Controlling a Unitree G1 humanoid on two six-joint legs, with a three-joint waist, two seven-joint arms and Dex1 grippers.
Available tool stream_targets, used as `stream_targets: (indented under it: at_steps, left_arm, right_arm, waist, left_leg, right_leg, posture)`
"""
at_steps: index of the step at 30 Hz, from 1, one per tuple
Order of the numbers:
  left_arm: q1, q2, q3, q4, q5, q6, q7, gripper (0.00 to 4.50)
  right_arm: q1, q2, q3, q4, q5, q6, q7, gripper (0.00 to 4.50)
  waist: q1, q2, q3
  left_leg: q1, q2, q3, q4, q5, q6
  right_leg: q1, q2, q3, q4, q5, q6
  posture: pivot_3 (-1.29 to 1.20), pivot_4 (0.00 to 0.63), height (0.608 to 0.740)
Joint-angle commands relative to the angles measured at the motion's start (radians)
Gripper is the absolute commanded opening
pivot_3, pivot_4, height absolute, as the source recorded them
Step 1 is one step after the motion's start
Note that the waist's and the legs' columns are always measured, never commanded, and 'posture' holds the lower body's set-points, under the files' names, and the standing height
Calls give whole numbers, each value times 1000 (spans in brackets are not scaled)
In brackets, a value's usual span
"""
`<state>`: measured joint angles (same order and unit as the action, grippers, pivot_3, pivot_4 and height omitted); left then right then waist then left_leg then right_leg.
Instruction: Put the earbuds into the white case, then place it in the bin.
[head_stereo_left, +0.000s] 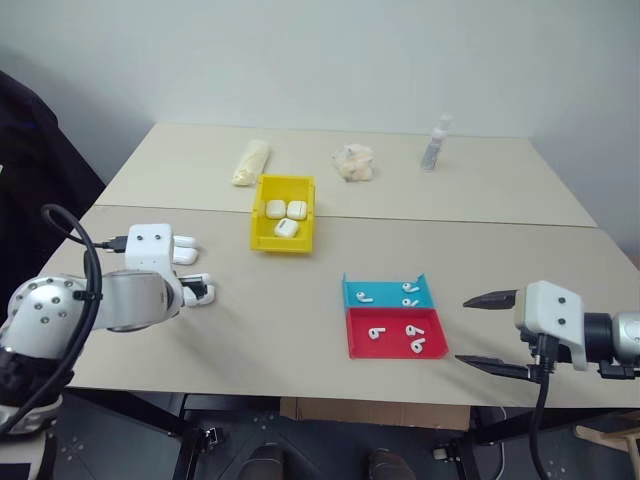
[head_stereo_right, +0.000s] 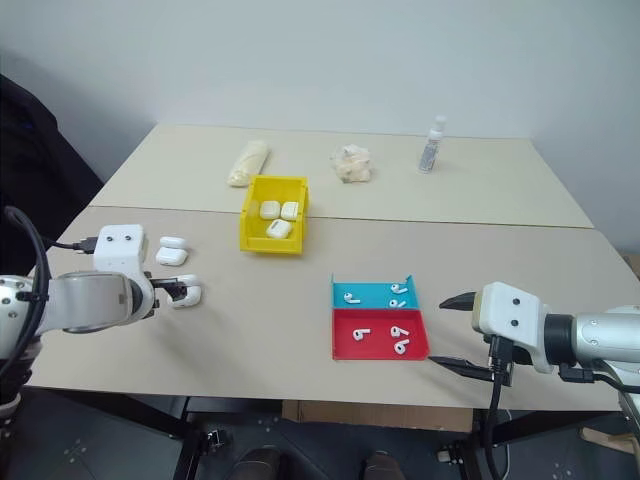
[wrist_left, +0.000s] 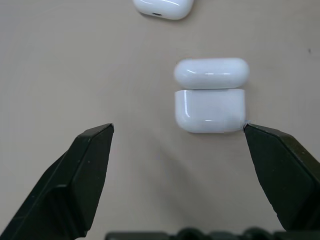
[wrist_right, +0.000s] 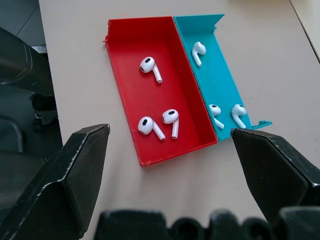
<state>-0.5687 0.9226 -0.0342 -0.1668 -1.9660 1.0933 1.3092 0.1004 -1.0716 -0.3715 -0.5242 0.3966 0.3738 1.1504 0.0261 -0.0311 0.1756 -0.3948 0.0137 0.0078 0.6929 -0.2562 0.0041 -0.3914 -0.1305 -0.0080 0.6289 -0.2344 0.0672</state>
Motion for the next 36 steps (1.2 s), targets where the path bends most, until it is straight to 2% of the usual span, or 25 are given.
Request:
stream_targets:
  at_steps: [1,18,36]
  left_arm:
    - [-25,-21,13,60,-6,25,5,4500]
    - [-152,-65,-104,252,1,53,15,4500]
    - [-188,-154,-73,331,255,123,-109,4500]
  right_arm:
    - [27,-7,-78,-43,7,23,-9,4480]
    - [135,24,-143,-121,2,77,-52,4480]
    - [148,27,-133,-122,-10,69,-78,4480]
  waist:
    - [-2,-1,0]
    - [-11,-1,0]
    - [-12,-1,0]
  left_leg:
    - [0,0,-1,0,0,0]
    - [1,0,-3,0,0,0]
    - [0,0,-3,-1,0,0]
  right_leg:
    - [0,0,-1,-1,0,0]
    - [2,0,-2,0,0,0]
    - [2,0,-3,-1,0,0]
  posture:
    - [0,150,740]
    - [0,150,740]
    - [0,150,740]
